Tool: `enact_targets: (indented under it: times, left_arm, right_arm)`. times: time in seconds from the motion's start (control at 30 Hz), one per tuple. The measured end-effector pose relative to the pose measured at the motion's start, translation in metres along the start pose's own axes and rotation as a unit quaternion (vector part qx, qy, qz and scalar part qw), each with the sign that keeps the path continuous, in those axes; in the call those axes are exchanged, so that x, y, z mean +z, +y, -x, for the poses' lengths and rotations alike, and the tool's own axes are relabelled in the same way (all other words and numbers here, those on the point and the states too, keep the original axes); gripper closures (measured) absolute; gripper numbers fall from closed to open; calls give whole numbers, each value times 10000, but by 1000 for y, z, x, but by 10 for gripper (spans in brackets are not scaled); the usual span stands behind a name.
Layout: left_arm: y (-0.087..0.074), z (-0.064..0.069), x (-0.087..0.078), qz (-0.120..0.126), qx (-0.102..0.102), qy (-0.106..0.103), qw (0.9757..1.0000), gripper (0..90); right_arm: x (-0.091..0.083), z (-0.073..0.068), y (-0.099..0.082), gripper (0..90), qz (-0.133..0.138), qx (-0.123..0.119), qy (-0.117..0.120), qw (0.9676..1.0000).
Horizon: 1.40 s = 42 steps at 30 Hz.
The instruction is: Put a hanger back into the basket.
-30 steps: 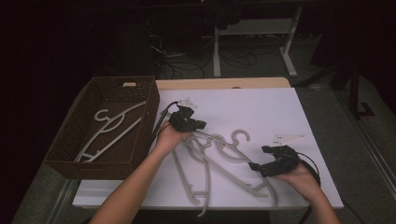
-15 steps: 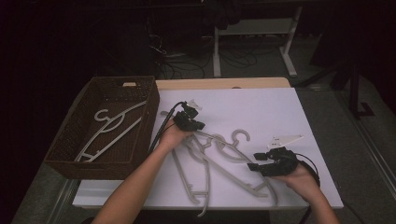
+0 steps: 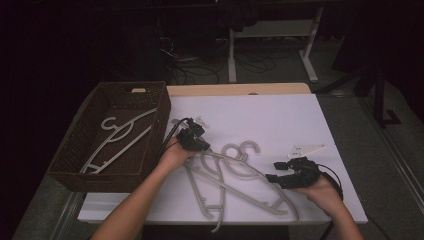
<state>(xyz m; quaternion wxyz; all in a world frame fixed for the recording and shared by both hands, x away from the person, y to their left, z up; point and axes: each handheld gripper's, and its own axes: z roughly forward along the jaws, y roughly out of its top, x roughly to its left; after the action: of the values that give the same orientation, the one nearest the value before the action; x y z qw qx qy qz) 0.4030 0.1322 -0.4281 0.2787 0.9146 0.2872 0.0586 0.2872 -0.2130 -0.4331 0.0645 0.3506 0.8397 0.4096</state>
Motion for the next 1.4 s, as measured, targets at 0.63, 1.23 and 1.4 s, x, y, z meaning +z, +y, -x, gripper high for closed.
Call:
enact_targets:
  times: [0.63, 1.23, 1.4]
  left_arm:
    - [-21, 25, -12, 616, 465, -812, 9937, 524]
    - [-14, 37, 11, 18, 1230, -339, 9918, 659]
    - [-14, 37, 12, 5, 1283, -438, 9908, 717]
  right_arm:
    - [-2, 1, 0, 384, 100, 35, -29, 9999]
    - [-2, 3, -1, 379, 122, 70, -25, 9999]
    - [-3, 3, -1, 378, 116, 63, -29, 9999]
